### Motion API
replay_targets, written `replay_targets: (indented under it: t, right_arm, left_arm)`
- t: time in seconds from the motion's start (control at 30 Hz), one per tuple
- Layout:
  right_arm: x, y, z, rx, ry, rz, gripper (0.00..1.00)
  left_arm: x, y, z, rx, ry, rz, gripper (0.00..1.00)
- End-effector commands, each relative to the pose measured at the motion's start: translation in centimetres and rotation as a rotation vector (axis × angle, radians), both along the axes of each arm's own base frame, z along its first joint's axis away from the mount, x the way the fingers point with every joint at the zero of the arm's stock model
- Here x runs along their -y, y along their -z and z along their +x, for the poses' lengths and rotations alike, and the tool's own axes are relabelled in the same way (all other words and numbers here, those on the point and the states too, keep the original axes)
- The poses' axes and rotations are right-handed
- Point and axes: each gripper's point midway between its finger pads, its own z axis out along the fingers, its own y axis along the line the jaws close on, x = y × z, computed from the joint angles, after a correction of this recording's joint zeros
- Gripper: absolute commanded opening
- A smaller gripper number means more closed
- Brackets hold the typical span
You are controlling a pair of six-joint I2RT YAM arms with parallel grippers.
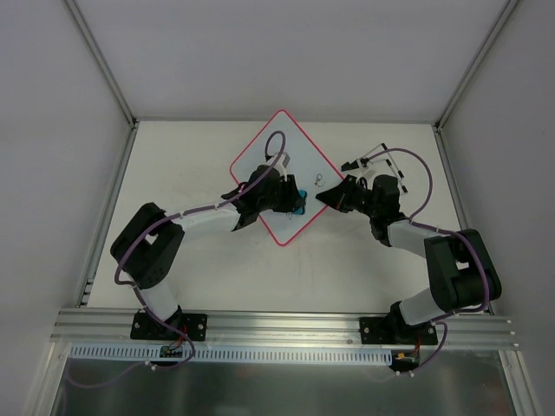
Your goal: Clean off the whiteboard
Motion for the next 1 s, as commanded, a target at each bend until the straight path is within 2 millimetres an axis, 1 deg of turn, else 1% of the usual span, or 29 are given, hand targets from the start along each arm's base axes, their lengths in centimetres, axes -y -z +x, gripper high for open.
replay_targets:
  t: [0.0,0.03,0.1,0.13,0.2,0.33,0.4,0.47,0.53,0.57,0.6,0.63,0.67,0.7,0.73,0.8,0.97]
  right_arm:
    - [-1.8,-0.5,-1.5,0.131,-0.138,-0.048,0.0]
    - [-1.8,-0.4,-1.6,0.131,-0.14,-0.05,0.0]
    - [-1.8,-0.2,-1.6,0.129,-0.143,-0.053,0.0]
    - [-1.8,0.0,-1.7,0.124,-0.143,-0.054,0.01]
    - [-1.8,0.0,-1.7,0.121,-0.141,-0.053,0.0]
    - [-1.8,0.3,-1.7,0.117,-0.142,-0.056,0.0]
    - [-1.9,0.2,-1.7,0.116,-0.143,-0.054,0.0]
    - [-1.8,0.1,-1.6,0.119,-0.14,-0.054,0.0]
    - [-1.8,0.1,-1.7,0.116,-0.141,-0.053,0.0]
    - [-1.8,0.0,-1.7,0.119,-0.141,-0.052,0.0]
    - [-1.8,0.0,-1.7,0.121,-0.141,-0.052,0.0]
    - [-1.8,0.0,-1.7,0.119,-0.139,-0.052,0.0]
    - [-1.8,0.0,-1.7,0.118,-0.14,-0.05,0.0]
    - [-1.9,-0.1,-1.6,0.121,-0.141,-0.049,0.0]
    - [-1.9,-0.1,-1.6,0.12,-0.141,-0.049,0.0]
    - [-1.9,-0.1,-1.6,0.118,-0.141,-0.048,0.0]
    - [-2.0,0.1,-1.7,0.112,-0.148,-0.047,0.0]
  left_arm:
    - [-5.3,7.3,-2.1,-0.18,-0.083,0.138,0.0]
    - [-6.3,8.5,-2.8,-0.211,-0.098,0.147,0.0]
    - [-7.3,9.3,-2.8,-0.229,-0.127,0.132,0.0]
    - [-7.9,10.2,-3.4,-0.251,-0.133,0.144,0.0]
    - [-8.6,11.3,-3.6,-0.265,-0.151,0.167,0.0]
    - [-9.5,13.0,-4.1,-0.305,-0.179,0.184,0.0]
    - [-9.2,12.9,-4.2,-0.308,-0.168,0.174,0.0]
    - [-7.9,12.0,-4.4,-0.304,-0.136,0.135,0.0]
    - [-6.3,10.6,-4.2,-0.263,-0.101,0.116,0.0]
    - [-5.0,10.2,-4.9,-0.244,-0.054,0.119,0.0]
    - [-4.1,10.2,-5.3,-0.241,-0.025,0.12,0.0]
    - [-3.0,9.6,-5.3,-0.228,-0.001,0.108,0.0]
    - [-2.2,9.4,-5.6,-0.222,0.028,0.106,0.0]
    - [-1.2,9.6,-6.6,-0.219,0.064,0.116,0.0]
    - [-0.4,9.3,-6.7,-0.204,0.086,0.116,0.0]
    - [0.5,9.6,-7.8,-0.21,0.129,0.127,0.0]
    - [1.4,8.1,-7.4,-0.165,0.15,0.119,0.0]
